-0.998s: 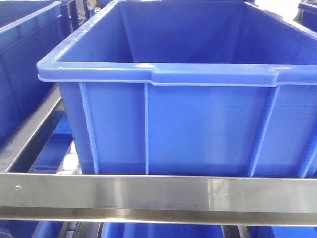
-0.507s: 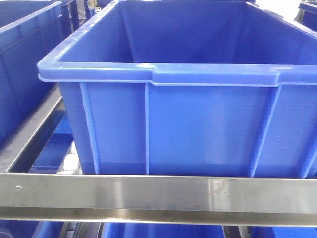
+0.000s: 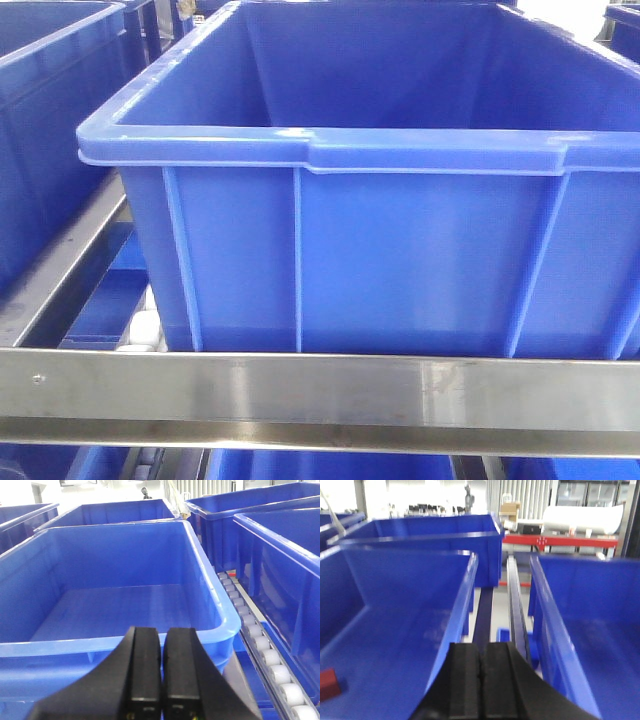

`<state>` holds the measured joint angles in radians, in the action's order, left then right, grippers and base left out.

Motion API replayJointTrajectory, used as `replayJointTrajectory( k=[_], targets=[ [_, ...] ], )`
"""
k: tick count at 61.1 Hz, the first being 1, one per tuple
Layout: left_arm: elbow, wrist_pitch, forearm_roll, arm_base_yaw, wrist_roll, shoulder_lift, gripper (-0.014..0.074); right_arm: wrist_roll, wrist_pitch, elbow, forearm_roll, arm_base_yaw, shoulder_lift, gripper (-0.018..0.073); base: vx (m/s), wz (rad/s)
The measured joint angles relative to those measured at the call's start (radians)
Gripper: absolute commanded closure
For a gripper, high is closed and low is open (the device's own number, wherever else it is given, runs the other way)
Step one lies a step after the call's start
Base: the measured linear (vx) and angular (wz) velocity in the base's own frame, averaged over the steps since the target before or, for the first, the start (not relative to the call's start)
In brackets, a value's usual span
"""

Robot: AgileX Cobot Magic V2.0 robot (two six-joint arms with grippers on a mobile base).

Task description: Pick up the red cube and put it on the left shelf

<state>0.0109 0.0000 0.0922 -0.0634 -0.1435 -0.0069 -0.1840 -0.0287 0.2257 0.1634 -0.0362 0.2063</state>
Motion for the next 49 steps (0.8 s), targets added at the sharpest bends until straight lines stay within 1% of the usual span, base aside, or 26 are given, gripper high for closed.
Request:
replayJointTrajectory(
  k=[17,22,32,36,49],
  targets=[
    [0.000,0.000,0.000,0.000,0.000,0.000,0.0491,0.000,-0.011,-0.195,0.000,0.000,-0.193,0.0503,0.01,0.05],
    [0.000,0.000,0.000,0.000,0.000,0.000,0.0491,0.000,-0.011,-0.232,0.000,0.000,-0.213,0.0503,0.00,0.00],
    [0.000,0.000,0.000,0.000,0.000,0.000,0.0491,0.000,-0.011,-0.255,0.000,0.000,-0.216,0.0503,-0.02,-0.09],
    [0.000,0.000,0.000,0.000,0.000,0.000,0.0491,0.000,-0.011,-0.255,0.000,0.000,-0.216,0.0503,0.06,0.38],
    [0.000,0.000,0.000,0.000,0.000,0.000,0.0491,0.000,-0.011,-0.255,0.000,0.000,-0.216,0.0503,0.00,0.00]
  ],
)
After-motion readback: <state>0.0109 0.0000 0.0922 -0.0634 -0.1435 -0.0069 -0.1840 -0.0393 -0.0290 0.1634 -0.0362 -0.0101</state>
